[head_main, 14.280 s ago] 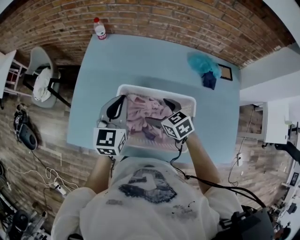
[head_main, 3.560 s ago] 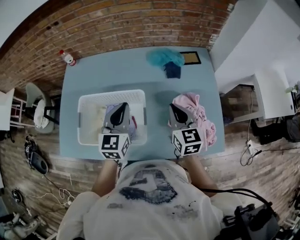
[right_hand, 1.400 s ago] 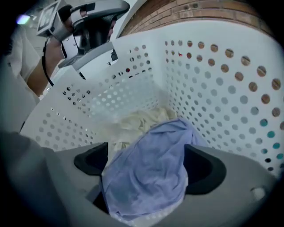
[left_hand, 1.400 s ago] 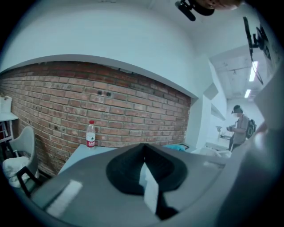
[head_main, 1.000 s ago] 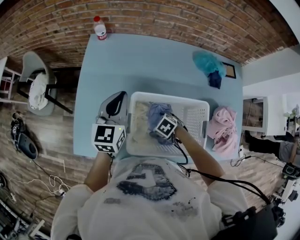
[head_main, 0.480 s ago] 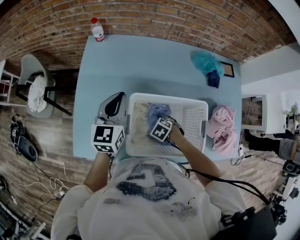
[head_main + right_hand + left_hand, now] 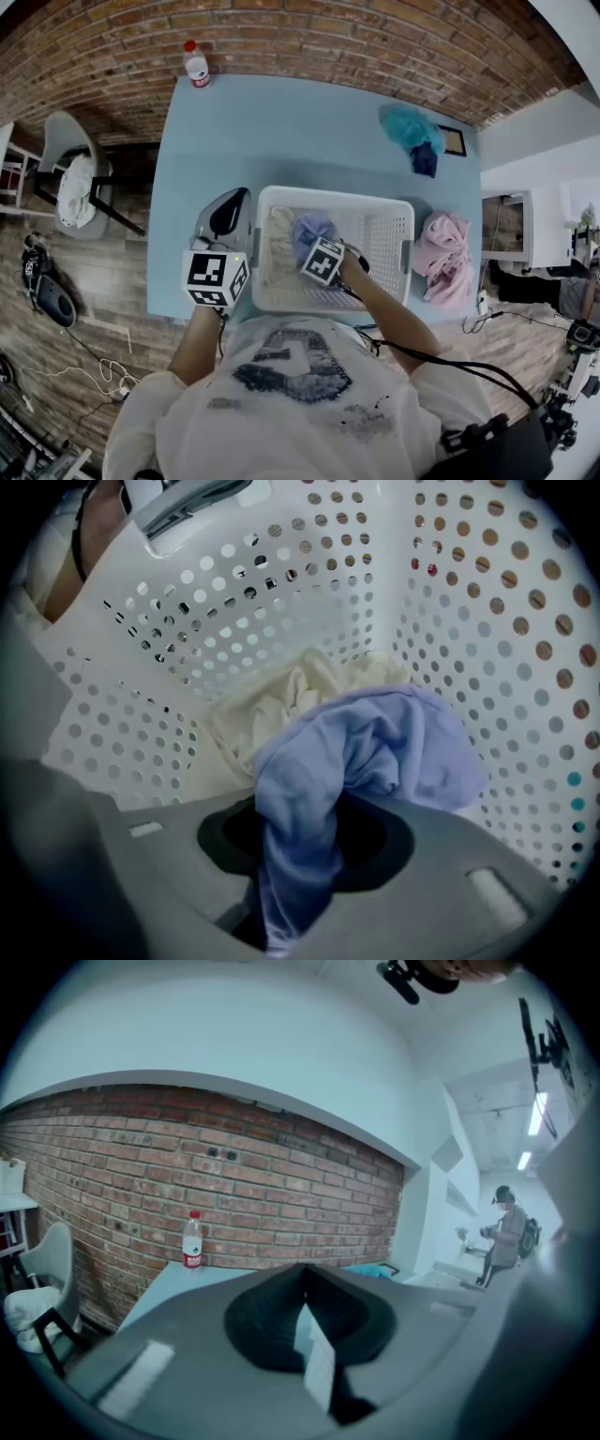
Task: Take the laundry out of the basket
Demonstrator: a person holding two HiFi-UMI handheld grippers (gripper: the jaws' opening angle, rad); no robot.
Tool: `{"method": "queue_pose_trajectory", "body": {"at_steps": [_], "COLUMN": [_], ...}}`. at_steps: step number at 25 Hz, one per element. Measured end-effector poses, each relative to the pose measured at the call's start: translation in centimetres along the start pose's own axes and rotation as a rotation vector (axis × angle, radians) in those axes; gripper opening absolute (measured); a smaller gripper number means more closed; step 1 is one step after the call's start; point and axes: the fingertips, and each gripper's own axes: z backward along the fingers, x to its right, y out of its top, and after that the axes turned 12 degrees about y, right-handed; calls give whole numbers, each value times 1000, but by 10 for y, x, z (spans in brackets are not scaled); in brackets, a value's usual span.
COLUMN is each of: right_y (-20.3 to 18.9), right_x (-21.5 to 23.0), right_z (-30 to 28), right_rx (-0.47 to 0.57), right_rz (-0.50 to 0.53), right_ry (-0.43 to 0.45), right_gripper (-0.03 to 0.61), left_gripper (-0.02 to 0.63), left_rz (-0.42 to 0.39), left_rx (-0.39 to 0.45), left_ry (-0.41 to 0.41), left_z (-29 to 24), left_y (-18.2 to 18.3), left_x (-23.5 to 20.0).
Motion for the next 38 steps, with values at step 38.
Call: {"method": "queue_pose_trajectory", "body": {"at_steps": [38], "right_y": [30], "right_x": [-33], "right_z": [196], "right_rx": [889], "right_rz": [-302], "right_ry": [-143], "right_gripper": [117], "left_gripper": [-9], "left_rz": [-85], "left_rx": [50], "left_ry": [-22], "left_z": [43], "left_y": [18], "left_x": [35]}}
